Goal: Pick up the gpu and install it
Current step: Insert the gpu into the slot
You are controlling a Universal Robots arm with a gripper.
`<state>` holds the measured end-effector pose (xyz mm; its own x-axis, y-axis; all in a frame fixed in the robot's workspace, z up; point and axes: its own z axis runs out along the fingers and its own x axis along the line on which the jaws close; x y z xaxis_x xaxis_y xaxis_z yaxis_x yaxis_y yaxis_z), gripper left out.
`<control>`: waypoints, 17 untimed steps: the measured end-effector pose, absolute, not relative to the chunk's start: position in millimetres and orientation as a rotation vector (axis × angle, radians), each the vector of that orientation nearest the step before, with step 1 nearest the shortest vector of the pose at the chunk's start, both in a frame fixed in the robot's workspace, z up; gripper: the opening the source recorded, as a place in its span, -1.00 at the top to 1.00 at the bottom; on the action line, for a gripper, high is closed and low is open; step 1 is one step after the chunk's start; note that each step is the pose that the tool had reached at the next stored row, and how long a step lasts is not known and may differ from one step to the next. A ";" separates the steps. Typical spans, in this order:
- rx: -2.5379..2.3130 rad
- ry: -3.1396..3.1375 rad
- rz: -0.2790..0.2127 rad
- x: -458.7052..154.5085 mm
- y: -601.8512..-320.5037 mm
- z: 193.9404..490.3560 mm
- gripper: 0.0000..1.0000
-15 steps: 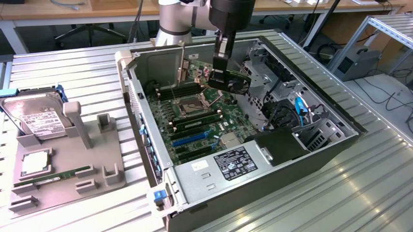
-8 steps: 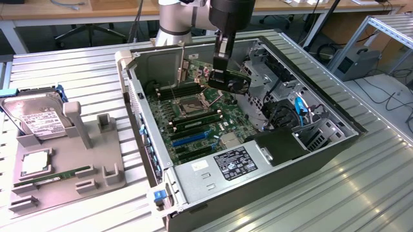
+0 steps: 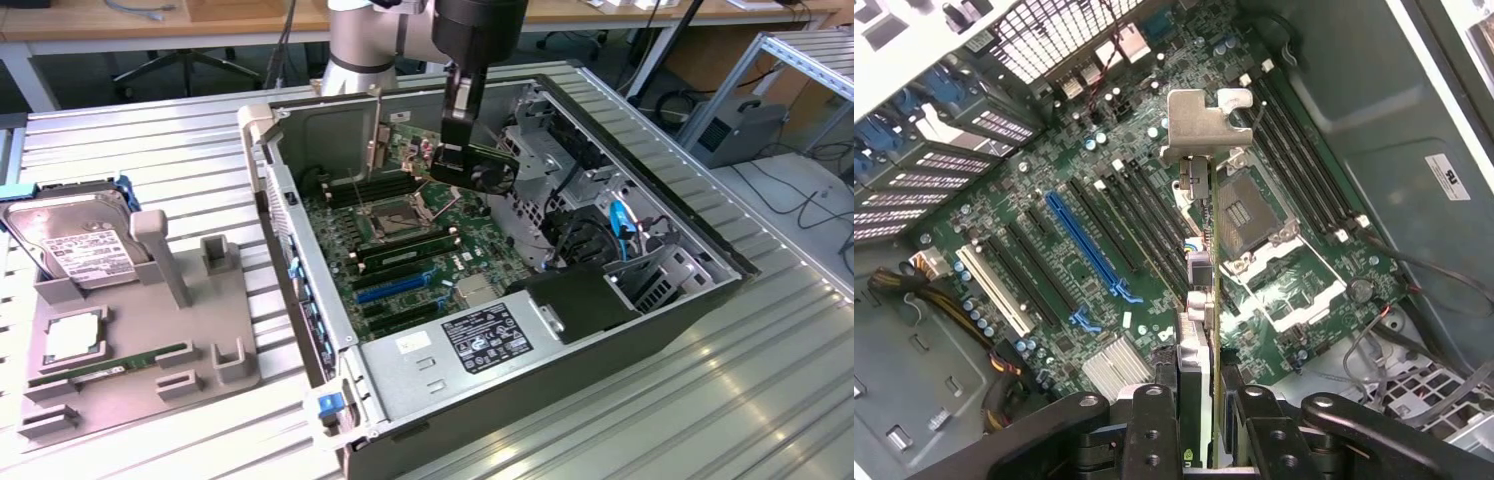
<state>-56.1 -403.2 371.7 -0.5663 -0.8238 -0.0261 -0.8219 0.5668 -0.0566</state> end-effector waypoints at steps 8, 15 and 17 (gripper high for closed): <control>-1.454 2.728 -0.058 -56.1 -403.2 371.7 0.47; -1.465 2.722 -0.058 -56.1 -403.2 371.7 0.47; -1.471 2.719 -0.058 -56.1 -403.2 371.7 0.47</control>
